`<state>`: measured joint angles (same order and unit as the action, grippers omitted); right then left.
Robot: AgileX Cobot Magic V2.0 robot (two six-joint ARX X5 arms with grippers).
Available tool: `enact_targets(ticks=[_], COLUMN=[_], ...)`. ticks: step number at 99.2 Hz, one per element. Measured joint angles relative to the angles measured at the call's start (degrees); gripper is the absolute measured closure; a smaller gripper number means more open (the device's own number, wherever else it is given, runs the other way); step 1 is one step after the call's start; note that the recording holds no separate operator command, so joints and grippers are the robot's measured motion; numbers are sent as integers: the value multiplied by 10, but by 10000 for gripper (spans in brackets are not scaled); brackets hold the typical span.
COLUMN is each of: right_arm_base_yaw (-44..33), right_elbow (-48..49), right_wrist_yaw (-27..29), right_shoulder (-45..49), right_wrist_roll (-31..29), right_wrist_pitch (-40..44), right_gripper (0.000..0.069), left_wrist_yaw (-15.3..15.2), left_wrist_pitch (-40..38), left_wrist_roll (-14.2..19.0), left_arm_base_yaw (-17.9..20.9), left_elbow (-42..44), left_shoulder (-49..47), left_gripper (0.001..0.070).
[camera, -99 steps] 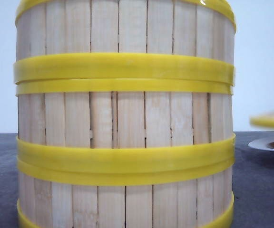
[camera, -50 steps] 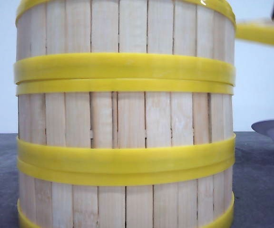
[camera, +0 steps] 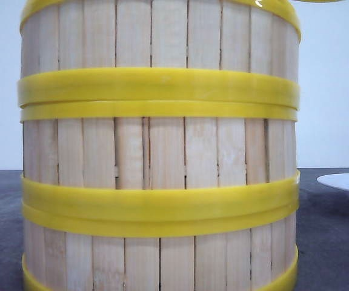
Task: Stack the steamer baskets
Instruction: 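Lift the woven lid with the right gripper and set it atop the stack, then open the right gripper and withdraw it from the lid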
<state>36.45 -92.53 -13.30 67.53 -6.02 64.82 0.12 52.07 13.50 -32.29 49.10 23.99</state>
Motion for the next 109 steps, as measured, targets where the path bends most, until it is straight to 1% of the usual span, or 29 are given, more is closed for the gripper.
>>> enact_targets(ticks=[10,23,35,46,77,91,101,109], right_arm_base_yaw=[56,116,151,166,195,197,197,197], right_elbow=[0,0,-4,-9,-11,-11,-11,-11], right_wrist_yaw=[5,47,83,101,105,107,126,131], right_shoulder=[21,56,88,111,150,163,172,176], right_wrist_roll=[0,0,0,0,2,3,4,5], right_wrist_pitch=[6,6,12,17,16,7,3,2], right_gripper=[637,637,637,637,638,638,638,638], left_wrist_yaw=[0,0,0,0,0,0,0,0], left_wrist_pitch=[0,0,0,0,0,0,0,0], left_wrist_roll=[0,0,0,0,0,0,0,0], left_arm_base_yaw=[0,0,0,0,0,0,0,0], left_elbow=[0,0,0,0,0,0,0,0], left_shoulder=[0,0,0,0,0,0,0,0], left_gripper=[471,471,471,471,471,471,471,471])
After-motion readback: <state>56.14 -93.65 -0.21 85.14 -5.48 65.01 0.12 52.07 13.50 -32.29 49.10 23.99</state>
